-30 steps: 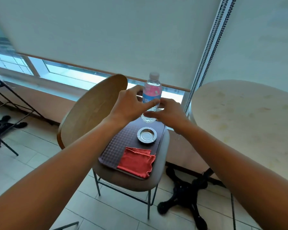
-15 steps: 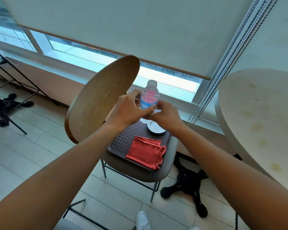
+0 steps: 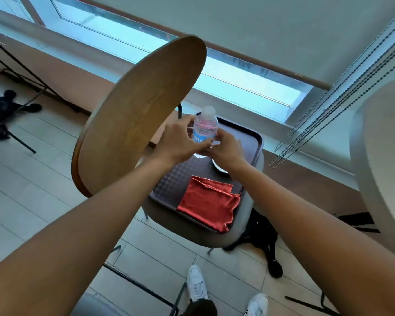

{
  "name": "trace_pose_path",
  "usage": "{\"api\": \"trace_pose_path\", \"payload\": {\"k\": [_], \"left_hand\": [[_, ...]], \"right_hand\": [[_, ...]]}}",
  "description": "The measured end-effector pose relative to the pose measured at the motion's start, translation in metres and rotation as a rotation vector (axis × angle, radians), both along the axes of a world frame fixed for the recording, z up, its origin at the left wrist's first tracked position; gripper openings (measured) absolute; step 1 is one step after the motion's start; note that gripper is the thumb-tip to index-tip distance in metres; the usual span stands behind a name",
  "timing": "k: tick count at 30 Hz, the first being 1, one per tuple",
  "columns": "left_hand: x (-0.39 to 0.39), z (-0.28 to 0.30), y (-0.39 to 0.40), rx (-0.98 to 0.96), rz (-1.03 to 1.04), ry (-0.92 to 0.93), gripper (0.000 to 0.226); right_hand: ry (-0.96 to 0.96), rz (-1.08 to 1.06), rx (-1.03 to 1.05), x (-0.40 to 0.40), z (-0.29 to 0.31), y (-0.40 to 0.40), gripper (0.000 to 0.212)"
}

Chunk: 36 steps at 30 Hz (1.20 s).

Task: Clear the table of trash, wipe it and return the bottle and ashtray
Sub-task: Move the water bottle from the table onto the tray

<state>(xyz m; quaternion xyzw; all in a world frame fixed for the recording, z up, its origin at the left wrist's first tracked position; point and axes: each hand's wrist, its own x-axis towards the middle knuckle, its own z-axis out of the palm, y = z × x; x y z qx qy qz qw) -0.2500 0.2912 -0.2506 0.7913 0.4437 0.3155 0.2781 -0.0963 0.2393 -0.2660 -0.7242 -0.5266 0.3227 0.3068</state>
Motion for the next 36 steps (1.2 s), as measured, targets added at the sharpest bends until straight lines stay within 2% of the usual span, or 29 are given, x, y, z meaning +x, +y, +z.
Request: {"api": "trace_pose_path", "payload": {"k": [8, 16, 27, 36], "left_hand": [[0.012, -0.064, 0.036, -0.115, 0.022, 0.034, 0.069], [0.018, -0.111, 0.057, -0.183, 0.073, 0.036, 0.066], [0.019, -0.122, 0.066, -0.188, 0.092, 0.031, 0.07], [0.009, -0.114, 0.058, -0.295, 0.069, 0.124, 0.065]], "right_hand": [[0.051, -0.017, -0.09, 0.013, -0.065, 0.041, 0.061], [0.05, -0.011, -0.122, 0.015, -0.109, 0.067, 0.06], [0.046, -0.025, -0.117, 0.015, -0.115, 0.078, 0.059], [0.005, 0.018, -0.166, 0.014, -0.098, 0.068, 0.055]]}}
